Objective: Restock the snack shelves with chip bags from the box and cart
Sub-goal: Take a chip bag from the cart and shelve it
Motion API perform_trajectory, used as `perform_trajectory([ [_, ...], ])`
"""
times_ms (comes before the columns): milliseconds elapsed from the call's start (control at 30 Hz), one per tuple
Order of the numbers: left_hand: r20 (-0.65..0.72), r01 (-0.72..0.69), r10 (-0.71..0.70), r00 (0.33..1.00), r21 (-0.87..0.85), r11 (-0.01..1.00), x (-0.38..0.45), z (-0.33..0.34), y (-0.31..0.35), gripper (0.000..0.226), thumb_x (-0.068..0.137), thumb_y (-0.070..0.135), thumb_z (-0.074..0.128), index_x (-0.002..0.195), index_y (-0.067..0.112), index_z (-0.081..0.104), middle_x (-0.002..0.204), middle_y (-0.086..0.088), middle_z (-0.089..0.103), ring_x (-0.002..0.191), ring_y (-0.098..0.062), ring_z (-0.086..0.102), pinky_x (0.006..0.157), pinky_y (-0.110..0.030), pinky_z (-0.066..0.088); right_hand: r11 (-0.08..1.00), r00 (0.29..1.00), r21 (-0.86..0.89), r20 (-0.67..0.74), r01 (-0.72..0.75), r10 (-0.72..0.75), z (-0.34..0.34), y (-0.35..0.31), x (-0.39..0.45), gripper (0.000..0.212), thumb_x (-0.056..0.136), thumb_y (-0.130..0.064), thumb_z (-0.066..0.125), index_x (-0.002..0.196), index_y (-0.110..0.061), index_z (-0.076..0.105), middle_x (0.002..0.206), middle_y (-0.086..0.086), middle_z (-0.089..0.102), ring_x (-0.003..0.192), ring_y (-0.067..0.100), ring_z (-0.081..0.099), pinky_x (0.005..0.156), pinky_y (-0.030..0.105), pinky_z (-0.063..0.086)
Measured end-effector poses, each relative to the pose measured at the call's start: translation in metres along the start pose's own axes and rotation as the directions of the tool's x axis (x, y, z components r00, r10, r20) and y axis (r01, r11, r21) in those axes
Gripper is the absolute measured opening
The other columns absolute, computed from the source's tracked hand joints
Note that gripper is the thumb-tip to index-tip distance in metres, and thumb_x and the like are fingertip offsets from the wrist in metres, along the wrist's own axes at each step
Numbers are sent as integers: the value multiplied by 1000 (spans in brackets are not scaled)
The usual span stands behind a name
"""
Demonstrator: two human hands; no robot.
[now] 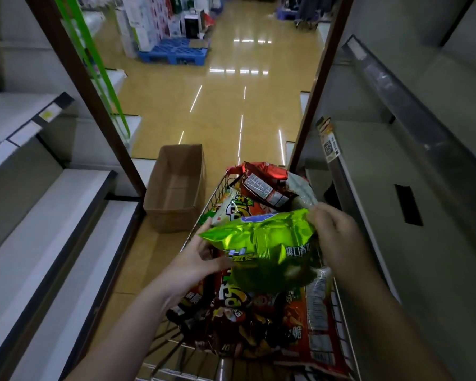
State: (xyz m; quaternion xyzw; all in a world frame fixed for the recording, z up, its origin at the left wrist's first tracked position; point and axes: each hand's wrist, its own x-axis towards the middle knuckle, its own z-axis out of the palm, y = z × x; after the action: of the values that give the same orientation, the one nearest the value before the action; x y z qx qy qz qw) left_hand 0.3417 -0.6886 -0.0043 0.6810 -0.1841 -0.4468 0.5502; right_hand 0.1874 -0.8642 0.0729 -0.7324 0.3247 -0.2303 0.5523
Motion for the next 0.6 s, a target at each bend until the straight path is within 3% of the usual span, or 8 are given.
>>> perform_trajectory([
  [100,133,-181,157,979,189,965,-6,-5,-2,134,51,15,90,150,41,5,139,26,50,120,4,53,99,-16,42,881,952,360,124,-307,281,17,-1,16,30,94,-17,51,65,-13,57,57,3,54,54,19,52,58,29,39],
  [233,53,-170,163,985,219,961,-17,-3,-8,112,58,9,91,147,21,24,133,20,48,104,24,51,86,1,38,756,868,438,345,-486,358,60,20,35,32,97,-21,50,73,-10,67,68,9,67,58,18,64,57,25,50],
  [300,-78,-64,69,995,68,996,-22,-9,-26,95,59,29,92,138,17,40,118,12,62,96,10,63,83,-15,52,719,849,469,399,-514,347,77,38,48,32,101,-27,47,84,-7,66,77,10,70,65,17,67,61,28,52],
  [333,-154,-15,10,988,-26,1000,-22,-15,-35,104,49,47,93,136,18,44,119,5,67,101,-2,66,89,-33,55,750,857,439,393,-494,334,81,52,57,33,102,-31,44,91,-8,66,84,9,71,72,16,68,65,29,54],
  [367,-231,-25,-6,973,-130,991,-21,-21,-44,111,39,58,92,134,22,48,118,0,69,105,-15,67,93,-48,53,845,875,308,363,-437,320,84,70,70,32,102,-34,44,100,-10,64,96,9,71,82,16,68,72,30,55],
  [433,-361,-103,-5,932,-281,954,-19,-34,-53,109,29,62,91,126,27,56,115,-2,71,106,-25,68,96,-57,48,965,928,-174,285,-194,238,86,103,99,32,98,-37,54,121,-15,57,125,7,61,109,16,60,92,33,51],
  [500,-392,-122,-32,919,-361,925,-16,-40,-54,112,25,62,91,126,27,57,115,-1,71,106,-25,68,96,-56,49,849,940,-527,280,-18,194,88,130,126,62,89,-36,68,141,-16,41,143,6,45,129,21,45,106,38,41],
  [600,-410,-129,-53,911,-403,906,-14,-46,-54,112,26,61,90,127,28,56,115,3,71,105,-21,68,93,-53,51,652,901,-752,346,98,263,101,151,152,107,79,-44,76,155,-15,7,161,7,15,147,28,19,119,46,24],
])
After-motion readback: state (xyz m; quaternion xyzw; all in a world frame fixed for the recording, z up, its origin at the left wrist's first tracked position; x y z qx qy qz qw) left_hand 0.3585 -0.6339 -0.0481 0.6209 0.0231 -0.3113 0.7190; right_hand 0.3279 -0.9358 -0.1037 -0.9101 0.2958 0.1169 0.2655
